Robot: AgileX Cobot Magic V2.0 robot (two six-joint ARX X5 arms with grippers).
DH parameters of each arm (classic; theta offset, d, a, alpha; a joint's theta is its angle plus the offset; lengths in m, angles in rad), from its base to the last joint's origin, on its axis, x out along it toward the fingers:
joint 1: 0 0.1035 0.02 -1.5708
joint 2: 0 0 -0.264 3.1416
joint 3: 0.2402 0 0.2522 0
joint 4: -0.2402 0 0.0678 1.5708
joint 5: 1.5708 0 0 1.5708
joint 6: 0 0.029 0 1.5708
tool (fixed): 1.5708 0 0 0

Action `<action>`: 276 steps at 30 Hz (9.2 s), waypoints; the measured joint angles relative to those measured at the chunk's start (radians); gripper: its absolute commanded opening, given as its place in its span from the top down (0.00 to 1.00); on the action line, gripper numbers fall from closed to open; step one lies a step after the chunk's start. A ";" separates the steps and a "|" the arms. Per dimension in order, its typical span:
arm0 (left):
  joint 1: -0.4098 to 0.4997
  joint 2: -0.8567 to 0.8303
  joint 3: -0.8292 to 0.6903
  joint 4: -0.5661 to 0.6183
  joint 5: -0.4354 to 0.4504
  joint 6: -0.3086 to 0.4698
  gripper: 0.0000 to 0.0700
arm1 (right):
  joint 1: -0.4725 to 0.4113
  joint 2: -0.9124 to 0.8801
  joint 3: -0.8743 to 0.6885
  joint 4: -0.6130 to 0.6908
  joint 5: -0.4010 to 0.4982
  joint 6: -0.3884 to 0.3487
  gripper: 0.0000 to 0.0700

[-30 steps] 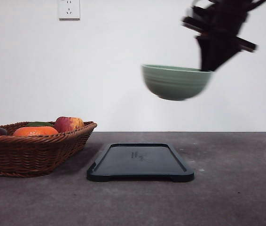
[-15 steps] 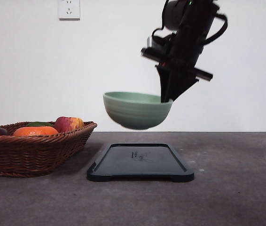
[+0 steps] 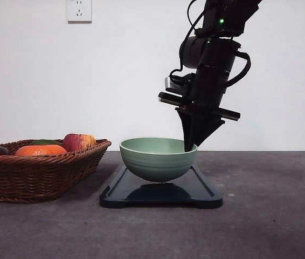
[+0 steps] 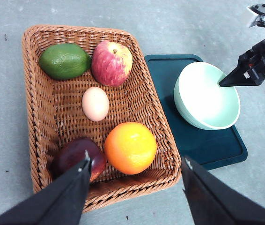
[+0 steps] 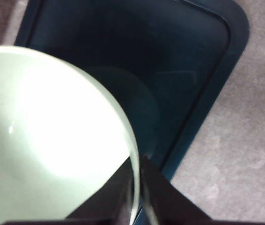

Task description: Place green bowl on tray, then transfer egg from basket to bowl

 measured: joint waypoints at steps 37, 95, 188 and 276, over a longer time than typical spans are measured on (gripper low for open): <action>0.000 0.000 0.000 0.000 0.000 0.000 0.45 | 0.014 -0.743 -0.759 0.611 0.027 0.000 0.61; -0.249 1.039 0.486 0.026 -0.407 -0.031 0.38 | 0.014 -1.301 -1.193 0.595 0.051 -0.002 0.61; -0.609 1.089 0.571 0.333 -0.315 -0.031 0.62 | 0.014 -1.301 -1.193 0.611 0.075 -0.002 0.61; -0.426 -0.019 -0.260 0.307 -0.327 -0.081 0.27 | 0.014 -1.301 -1.193 0.610 0.075 -0.002 0.61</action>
